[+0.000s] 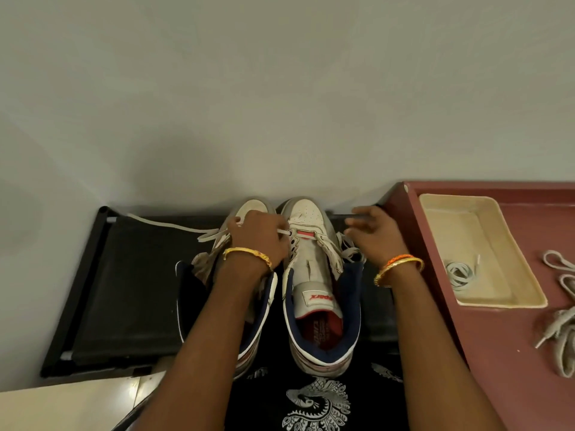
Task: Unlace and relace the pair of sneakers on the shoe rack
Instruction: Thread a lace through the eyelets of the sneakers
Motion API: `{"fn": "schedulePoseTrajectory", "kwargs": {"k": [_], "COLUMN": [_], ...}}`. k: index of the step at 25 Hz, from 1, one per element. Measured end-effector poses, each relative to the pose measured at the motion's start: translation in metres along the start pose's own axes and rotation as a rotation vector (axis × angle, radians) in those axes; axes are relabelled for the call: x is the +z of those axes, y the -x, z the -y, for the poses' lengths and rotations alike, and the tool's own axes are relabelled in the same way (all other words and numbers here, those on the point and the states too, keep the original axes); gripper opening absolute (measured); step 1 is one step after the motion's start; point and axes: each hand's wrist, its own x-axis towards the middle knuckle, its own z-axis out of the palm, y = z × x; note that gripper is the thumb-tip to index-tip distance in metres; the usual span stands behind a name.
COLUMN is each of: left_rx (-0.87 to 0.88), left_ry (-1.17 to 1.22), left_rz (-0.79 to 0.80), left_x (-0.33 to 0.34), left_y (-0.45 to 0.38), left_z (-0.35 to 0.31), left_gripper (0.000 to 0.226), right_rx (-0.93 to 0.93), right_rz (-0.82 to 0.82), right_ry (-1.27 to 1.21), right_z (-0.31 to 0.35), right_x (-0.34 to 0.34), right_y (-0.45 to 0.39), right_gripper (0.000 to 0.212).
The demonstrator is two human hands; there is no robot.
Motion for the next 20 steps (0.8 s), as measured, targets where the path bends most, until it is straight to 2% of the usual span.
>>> {"fn": "schedulePoseTrajectory", "kwargs": {"k": [2,5,7,10,14,16,18,20], "left_rx": [-0.012,-0.053,-0.075,-0.091,-0.099,-0.094,-0.1,-0.096], "left_ry": [-0.059,-0.03,-0.001,0.03,0.068,0.079,0.081,0.059], "left_rz": [0.04,0.015,-0.012,-0.034,-0.047,-0.047,-0.051,-0.062], "left_x": [0.004,0.005,0.006,0.008,0.012,0.014,0.015,0.015], "left_y": [-0.003,-0.006,-0.007,-0.007,-0.009,-0.009,-0.01,-0.009], "left_z": [-0.005,-0.002,0.0,0.001,0.005,0.008,0.009,0.008], "left_gripper": [0.021,0.016,0.015,0.015,0.014,0.014,0.012,0.011], "right_rx": [-0.014,0.072,0.123,0.123,0.036,0.082,0.172,0.211], "right_rz": [0.171,0.197,0.233,0.326,0.295,0.346,0.35,0.245], "right_ry": [0.22,0.459,0.485,0.451,0.556,0.603,0.527,0.182], "right_z": [0.001,0.001,-0.003,-0.005,-0.004,-0.001,0.005,0.013], "right_x": [0.015,0.017,0.009,0.005,0.008,0.012,0.014,0.008], "right_y": [0.0,-0.005,-0.008,-0.003,-0.005,-0.004,-0.001,-0.002], "right_gripper": [0.03,0.005,0.02,0.019,0.023,0.029,0.032,0.032]}}
